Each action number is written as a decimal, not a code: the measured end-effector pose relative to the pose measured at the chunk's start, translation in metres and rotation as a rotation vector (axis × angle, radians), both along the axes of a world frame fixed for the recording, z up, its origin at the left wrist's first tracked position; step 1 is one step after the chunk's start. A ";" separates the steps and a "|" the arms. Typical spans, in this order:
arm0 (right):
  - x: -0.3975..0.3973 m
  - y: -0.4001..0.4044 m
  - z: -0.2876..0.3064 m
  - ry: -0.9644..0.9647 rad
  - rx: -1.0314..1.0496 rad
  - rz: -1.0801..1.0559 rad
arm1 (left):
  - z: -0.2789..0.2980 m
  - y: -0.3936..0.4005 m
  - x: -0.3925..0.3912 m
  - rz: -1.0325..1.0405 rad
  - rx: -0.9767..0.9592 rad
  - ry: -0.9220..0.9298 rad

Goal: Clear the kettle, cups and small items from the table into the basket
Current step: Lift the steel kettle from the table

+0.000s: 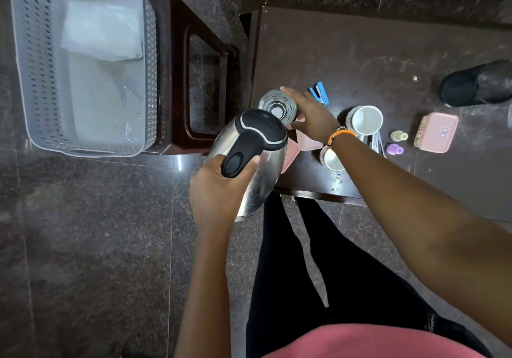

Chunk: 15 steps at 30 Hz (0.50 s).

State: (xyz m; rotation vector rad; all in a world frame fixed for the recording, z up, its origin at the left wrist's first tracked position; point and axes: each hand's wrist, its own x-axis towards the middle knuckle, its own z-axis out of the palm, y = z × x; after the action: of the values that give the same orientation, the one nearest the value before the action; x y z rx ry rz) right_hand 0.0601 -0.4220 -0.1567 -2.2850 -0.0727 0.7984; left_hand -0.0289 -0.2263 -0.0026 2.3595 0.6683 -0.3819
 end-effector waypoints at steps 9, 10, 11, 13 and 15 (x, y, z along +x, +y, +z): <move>-0.001 0.000 -0.003 0.021 0.028 -0.034 | -0.003 0.000 0.013 -0.033 0.010 0.034; -0.001 0.000 -0.003 0.020 0.029 -0.041 | -0.004 -0.001 0.013 -0.039 0.012 0.037; -0.001 0.000 -0.004 0.023 0.031 -0.049 | -0.004 -0.001 0.012 -0.044 0.013 0.042; -0.002 0.001 -0.005 0.031 0.039 -0.066 | -0.005 -0.001 0.012 -0.054 0.021 0.053; -0.002 0.000 -0.006 0.037 0.054 -0.085 | -0.006 -0.002 0.014 -0.067 0.037 0.070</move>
State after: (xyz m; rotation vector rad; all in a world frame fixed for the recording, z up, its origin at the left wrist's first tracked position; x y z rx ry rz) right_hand 0.0577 -0.4215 -0.1626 -2.2067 0.0188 0.7847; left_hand -0.0149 -0.2281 -0.0084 2.4177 0.6345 -0.4873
